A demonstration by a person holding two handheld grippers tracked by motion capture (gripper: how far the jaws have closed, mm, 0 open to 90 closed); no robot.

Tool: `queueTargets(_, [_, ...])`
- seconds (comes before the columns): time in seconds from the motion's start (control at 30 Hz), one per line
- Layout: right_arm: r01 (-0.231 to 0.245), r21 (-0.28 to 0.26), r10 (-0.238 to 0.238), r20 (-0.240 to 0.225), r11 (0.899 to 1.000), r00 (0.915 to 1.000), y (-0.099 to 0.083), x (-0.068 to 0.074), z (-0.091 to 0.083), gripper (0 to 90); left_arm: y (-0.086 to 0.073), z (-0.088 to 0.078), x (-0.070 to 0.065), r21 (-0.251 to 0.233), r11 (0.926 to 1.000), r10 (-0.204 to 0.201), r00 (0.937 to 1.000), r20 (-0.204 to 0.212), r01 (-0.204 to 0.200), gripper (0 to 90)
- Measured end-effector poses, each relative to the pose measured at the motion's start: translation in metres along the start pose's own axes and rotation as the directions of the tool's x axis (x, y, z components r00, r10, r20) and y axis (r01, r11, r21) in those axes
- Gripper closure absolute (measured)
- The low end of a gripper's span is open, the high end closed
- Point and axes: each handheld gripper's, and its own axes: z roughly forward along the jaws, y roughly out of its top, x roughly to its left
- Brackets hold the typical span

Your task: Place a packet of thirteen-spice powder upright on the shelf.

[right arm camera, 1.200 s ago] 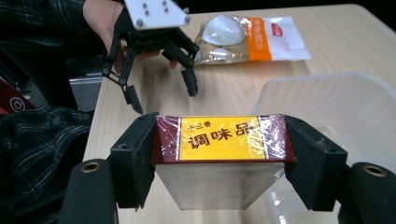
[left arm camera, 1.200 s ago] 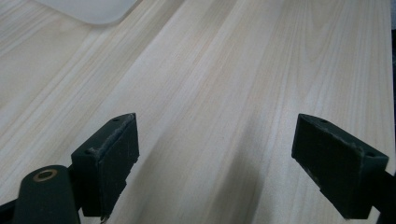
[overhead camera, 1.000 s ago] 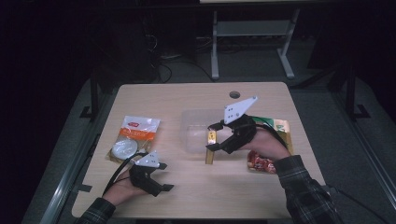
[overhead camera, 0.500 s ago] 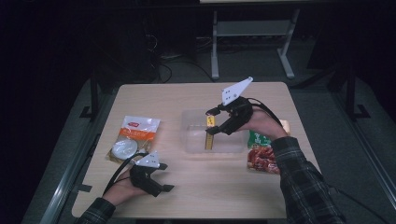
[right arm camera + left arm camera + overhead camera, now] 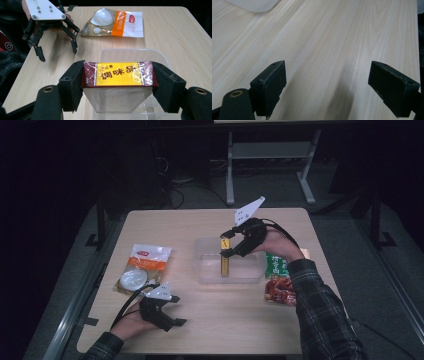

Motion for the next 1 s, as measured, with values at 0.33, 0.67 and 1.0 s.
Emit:
queueTargets(0.33, [0.001, -0.004, -0.001, -0.003, 1.0, 1.0, -0.008, -0.009, 0.004, 31.8, 0.0, 0.001, 0.0, -0.001, 1.0, -0.004, 1.0, 0.003, 0.004, 14.4])
queueTargets(0.67, [0.005, 0.022, -0.005, -0.001, 1.0, 1.0, -0.015, -0.016, 0.022, 31.6, 0.0, 0.001, 0.001, 0.011, 0.9999, 0.004, 1.0, 0.005, -0.004, 14.4])
queueTargets(1.0, [-0.009, 0.04, 0.009, -0.001, 0.999, 1.0, -0.021, -0.019, 0.028, 31.3, -0.001, 0.002, -0.001, 0.007, 1.0, -0.003, 0.9999, 0.011, 0.003, 14.4])
